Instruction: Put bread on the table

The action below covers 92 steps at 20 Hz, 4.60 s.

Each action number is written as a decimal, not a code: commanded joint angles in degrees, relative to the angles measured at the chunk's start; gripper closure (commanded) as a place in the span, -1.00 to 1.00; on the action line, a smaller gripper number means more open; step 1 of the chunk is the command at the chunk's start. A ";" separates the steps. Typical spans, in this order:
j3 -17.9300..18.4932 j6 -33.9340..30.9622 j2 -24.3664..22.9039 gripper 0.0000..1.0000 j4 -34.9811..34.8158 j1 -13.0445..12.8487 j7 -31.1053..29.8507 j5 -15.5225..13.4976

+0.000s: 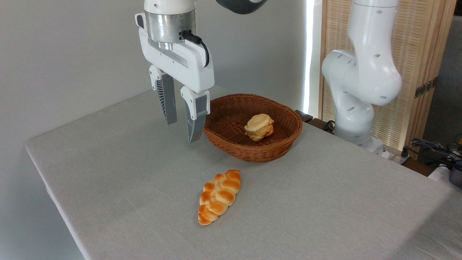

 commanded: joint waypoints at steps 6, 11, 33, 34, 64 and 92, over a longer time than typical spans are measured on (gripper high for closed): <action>0.62 -1.24 0.13 -1.00 0.67 -0.42 1.20 -0.79; 0.62 -1.24 0.22 -1.00 0.75 -0.42 1.11 -0.88; -8.33 -1.24 0.39 -1.00 0.75 9.32 1.37 -1.06; -9.39 -1.24 0.39 -1.00 0.75 10.64 1.37 -1.23; -10.28 -7.21 -14.11 -1.00 -23.06 -2.08 1.37 -0.97; -14.06 -11.43 -12.53 -0.99 -30.89 -5.69 10.69 2.37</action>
